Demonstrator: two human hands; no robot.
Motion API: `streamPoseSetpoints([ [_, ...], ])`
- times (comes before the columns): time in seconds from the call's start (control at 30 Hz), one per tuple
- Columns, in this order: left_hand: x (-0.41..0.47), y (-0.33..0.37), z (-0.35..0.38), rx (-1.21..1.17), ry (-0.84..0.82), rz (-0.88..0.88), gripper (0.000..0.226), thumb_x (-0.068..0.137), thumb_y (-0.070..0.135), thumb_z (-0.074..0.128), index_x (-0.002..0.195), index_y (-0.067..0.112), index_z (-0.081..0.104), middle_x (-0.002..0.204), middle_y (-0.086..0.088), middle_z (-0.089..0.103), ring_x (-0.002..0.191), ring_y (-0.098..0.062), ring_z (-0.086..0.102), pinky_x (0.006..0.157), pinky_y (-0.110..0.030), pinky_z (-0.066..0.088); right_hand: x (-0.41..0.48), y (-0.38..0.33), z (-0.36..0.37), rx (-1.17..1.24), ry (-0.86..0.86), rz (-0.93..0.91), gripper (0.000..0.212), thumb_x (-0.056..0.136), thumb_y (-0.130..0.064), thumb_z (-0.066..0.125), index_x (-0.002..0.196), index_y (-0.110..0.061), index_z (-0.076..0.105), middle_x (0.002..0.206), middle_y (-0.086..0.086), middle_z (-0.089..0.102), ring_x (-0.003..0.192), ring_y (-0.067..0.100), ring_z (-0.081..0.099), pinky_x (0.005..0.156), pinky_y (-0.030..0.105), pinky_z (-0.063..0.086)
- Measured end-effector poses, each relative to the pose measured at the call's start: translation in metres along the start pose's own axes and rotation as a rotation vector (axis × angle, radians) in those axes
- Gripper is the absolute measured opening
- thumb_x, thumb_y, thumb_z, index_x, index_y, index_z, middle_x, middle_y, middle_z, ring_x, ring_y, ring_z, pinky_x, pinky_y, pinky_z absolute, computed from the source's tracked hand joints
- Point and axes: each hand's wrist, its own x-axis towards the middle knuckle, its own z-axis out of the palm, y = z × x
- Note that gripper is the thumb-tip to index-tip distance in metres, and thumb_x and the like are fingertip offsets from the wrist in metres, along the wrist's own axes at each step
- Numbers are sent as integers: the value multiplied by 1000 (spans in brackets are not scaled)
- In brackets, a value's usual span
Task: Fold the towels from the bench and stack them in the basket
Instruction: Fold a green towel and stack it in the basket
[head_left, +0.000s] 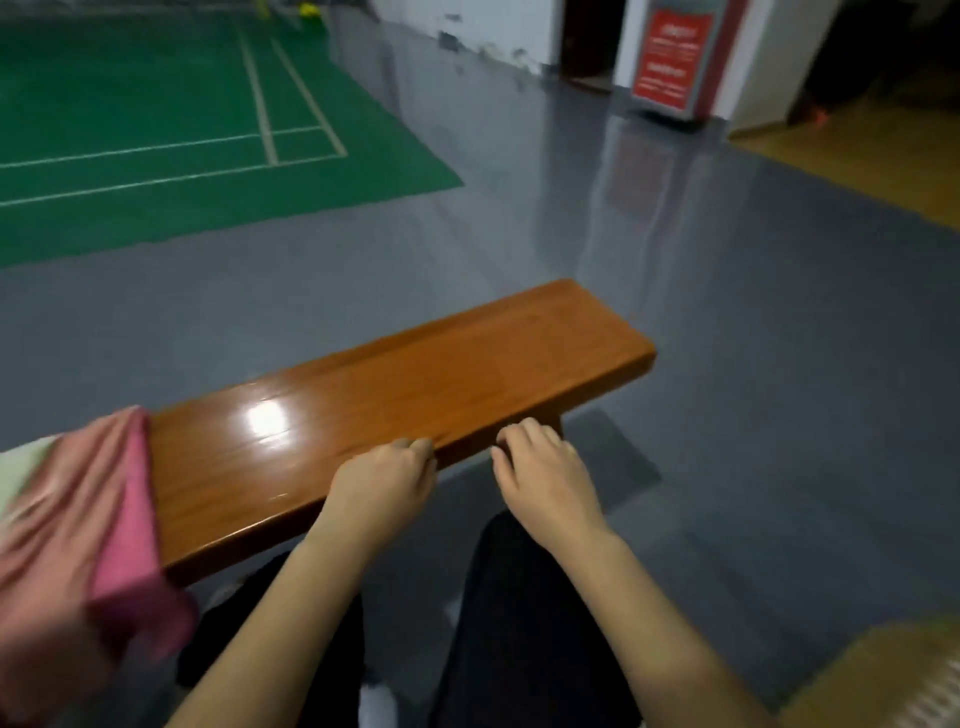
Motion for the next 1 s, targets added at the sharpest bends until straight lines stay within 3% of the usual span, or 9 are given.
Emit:
streamPoseSetpoints([
  [0.23,-81,-93,-18,-21,46,-365,24,99,32,35,101,19,54,102,1,62,89,-24,62,63,-34,44,32,-115,31,52,-101,-284,31,103,-35,30,120,-19,51,116,-4,51,108,15,47,90,29,38],
  [0.4,-133,-137,-18,-67,104,-522,23,98,32,38,100,17,56,100,-1,63,90,-26,62,65,-36,44,35,-185,57,76,-129,-458,31,102,-35,30,120,-20,51,115,-5,51,107,13,48,89,28,39],
  [0.57,-169,-177,-18,-60,70,-650,25,99,33,35,103,17,54,108,-3,61,100,-26,59,69,-35,37,39,-238,83,104,-168,-541,29,101,-35,33,115,-19,54,114,-4,53,107,16,49,89,30,37],
  [0.7,-192,-217,-11,-61,60,-727,24,98,37,36,99,18,52,107,-2,60,97,-27,60,65,-35,34,50,-278,105,113,-179,-587,32,100,-35,31,111,-18,56,111,-2,54,104,18,51,87,33,40],
  [0.83,-206,-259,-7,-106,92,-791,24,97,35,38,97,18,55,104,-3,62,97,-26,60,66,-34,37,61,-316,131,108,-170,-589,42,90,-37,28,94,-16,63,92,1,61,85,22,60,71,36,48],
  [1.0,-218,-319,-2,-163,108,-884,22,96,34,43,99,17,55,106,-5,62,96,-27,59,72,-36,44,82,-366,159,107,-204,-629,30,91,-31,38,94,-13,63,91,4,61,86,24,60,72,35,48],
])
